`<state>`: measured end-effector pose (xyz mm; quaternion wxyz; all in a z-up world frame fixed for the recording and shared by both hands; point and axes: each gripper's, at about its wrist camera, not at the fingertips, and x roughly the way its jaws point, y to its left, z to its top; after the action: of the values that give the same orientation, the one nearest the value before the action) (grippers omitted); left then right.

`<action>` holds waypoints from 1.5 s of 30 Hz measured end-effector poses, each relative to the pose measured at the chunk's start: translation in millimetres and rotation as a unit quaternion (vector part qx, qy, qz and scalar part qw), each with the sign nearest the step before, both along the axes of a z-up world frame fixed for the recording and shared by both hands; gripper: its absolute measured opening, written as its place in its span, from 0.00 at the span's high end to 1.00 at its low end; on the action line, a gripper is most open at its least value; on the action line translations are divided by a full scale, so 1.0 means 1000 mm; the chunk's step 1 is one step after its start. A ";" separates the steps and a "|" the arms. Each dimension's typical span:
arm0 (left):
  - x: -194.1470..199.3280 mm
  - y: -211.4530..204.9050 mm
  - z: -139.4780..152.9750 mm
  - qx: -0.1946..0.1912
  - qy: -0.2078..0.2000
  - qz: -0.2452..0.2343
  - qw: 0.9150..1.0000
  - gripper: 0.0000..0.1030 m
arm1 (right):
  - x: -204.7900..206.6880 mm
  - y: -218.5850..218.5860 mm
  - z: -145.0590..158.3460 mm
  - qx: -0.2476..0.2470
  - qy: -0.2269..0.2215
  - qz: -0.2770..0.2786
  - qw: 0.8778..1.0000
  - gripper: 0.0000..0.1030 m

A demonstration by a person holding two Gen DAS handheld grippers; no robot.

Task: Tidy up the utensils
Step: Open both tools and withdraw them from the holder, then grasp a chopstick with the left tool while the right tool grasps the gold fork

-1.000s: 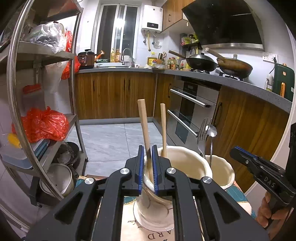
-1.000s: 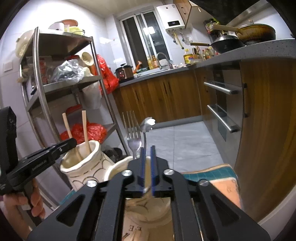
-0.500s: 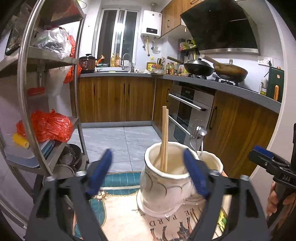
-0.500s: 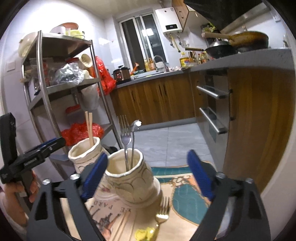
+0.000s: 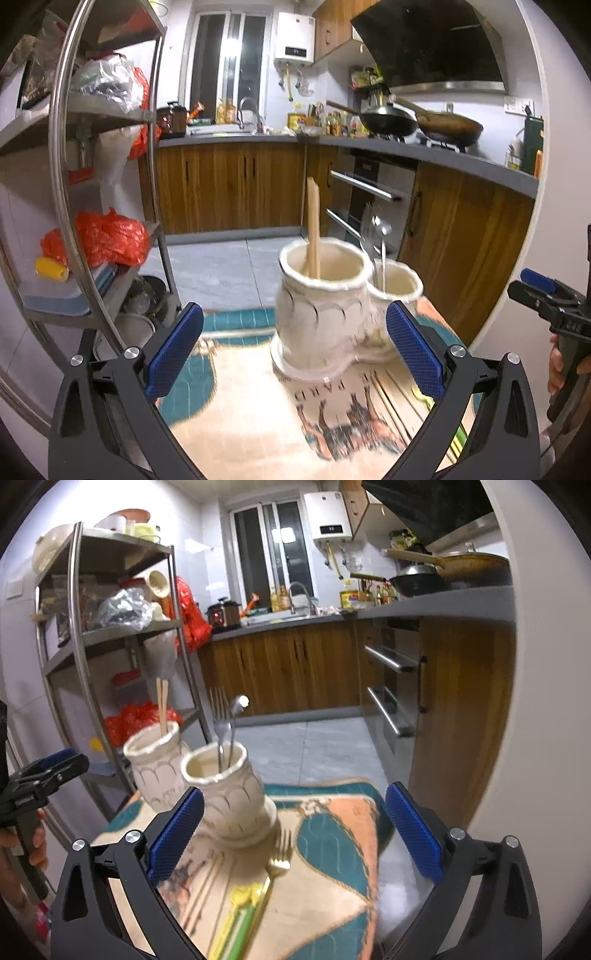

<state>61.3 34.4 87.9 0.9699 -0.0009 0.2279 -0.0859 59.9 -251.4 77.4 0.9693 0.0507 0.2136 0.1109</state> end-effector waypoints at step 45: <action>-0.004 -0.085 -0.132 0.082 0.197 -0.043 0.976 0.26 | -0.008 0.019 -0.091 -0.053 0.167 0.052 0.983 0.17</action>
<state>57.6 -50.8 -44.5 0.8981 0.0715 0.4207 -0.1068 51.7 -232.9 -13.3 0.9142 0.0063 0.3803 0.1396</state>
